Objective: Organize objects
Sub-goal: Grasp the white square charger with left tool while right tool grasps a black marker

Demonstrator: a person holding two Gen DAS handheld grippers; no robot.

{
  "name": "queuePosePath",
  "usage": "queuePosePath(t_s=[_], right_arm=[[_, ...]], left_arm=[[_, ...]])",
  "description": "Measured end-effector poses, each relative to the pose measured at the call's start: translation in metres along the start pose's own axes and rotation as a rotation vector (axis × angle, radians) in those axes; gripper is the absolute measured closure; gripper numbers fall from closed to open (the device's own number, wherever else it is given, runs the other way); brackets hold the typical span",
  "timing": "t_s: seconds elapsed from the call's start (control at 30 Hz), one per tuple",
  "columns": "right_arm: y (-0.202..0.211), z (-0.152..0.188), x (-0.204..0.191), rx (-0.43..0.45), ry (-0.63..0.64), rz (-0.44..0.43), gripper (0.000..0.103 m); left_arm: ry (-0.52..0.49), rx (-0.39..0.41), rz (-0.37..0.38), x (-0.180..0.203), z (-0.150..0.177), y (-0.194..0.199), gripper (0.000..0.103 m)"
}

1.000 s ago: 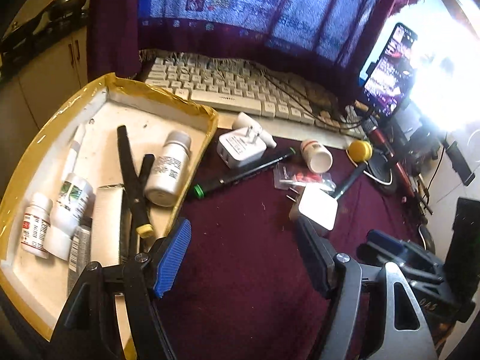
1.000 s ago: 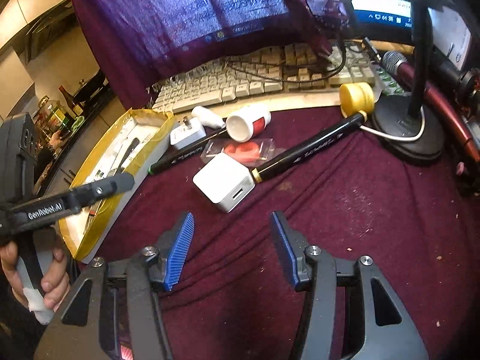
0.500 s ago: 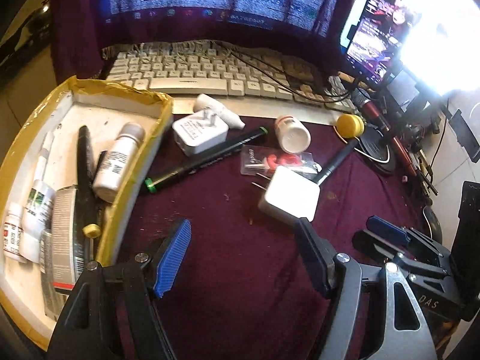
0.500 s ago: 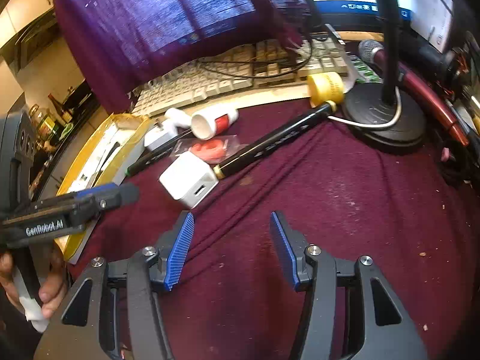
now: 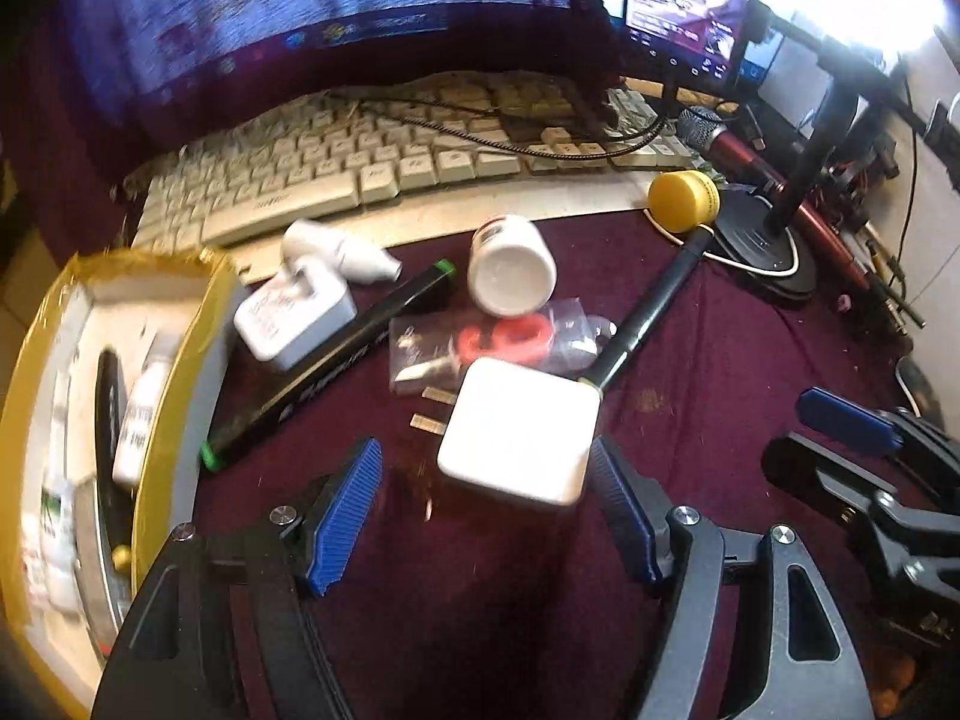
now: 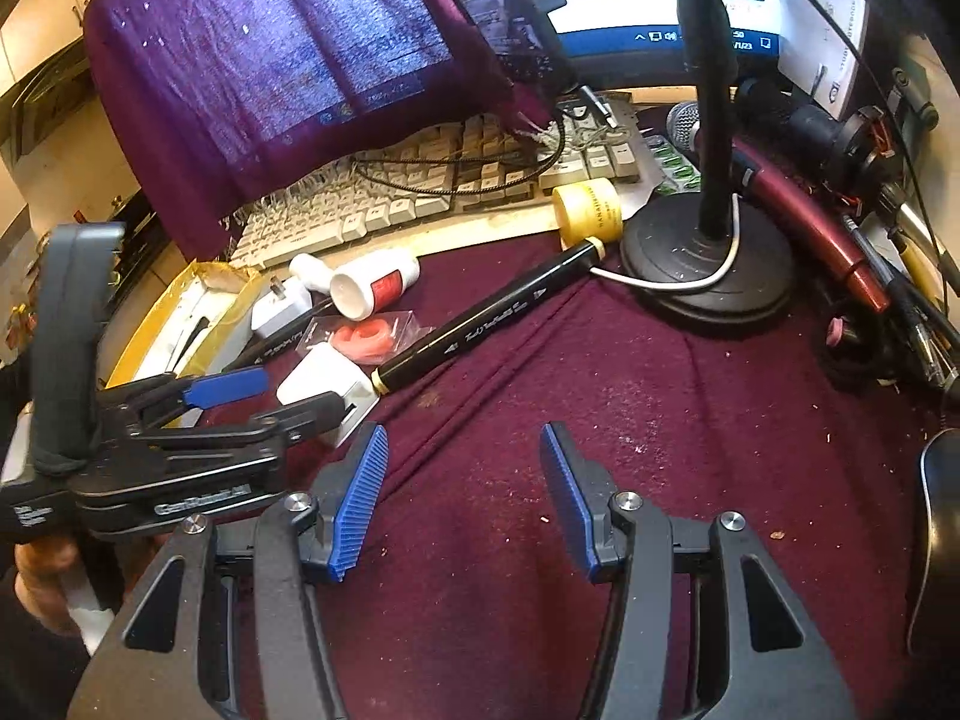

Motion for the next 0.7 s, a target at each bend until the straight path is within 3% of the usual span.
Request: queuePosePath(t_s=[0.17, 0.27, 0.37, 0.57, 0.7], right_arm=[[0.000, -0.003, 0.001, 0.005, -0.012, -0.001, 0.051], [-0.001, -0.002, 0.001, 0.002, -0.033, -0.014, 0.051], [-0.003, -0.002, -0.002, 0.000, -0.045, -0.030, 0.051], [-0.017, -0.011, -0.006, -0.020, -0.109, -0.014, 0.051], [-0.037, -0.028, -0.005, -0.034, -0.147, 0.046, 0.051]], left_arm=[[0.022, -0.007, -0.031, 0.002, 0.004, -0.012, 0.039], [0.045, 0.002, -0.045, -0.001, 0.006, -0.014, 0.054], [0.110, 0.036, -0.051, -0.012, 0.009, -0.008, 0.055], [0.225, 0.027, -0.004, -0.030, 0.032, 0.015, 0.055], [0.207, 0.005, -0.024, -0.035, 0.044, 0.027, 0.055]])
Point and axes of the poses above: each gripper's, at about its wrist camera, not at the fingertips, and y roughly against the way its jaws point, x to its right, z to its underside, the point moved 6 cm from there along -y, roughly the way its jaws point, and after that the axes turned 10 degrees about x, right-handed, at the moved point
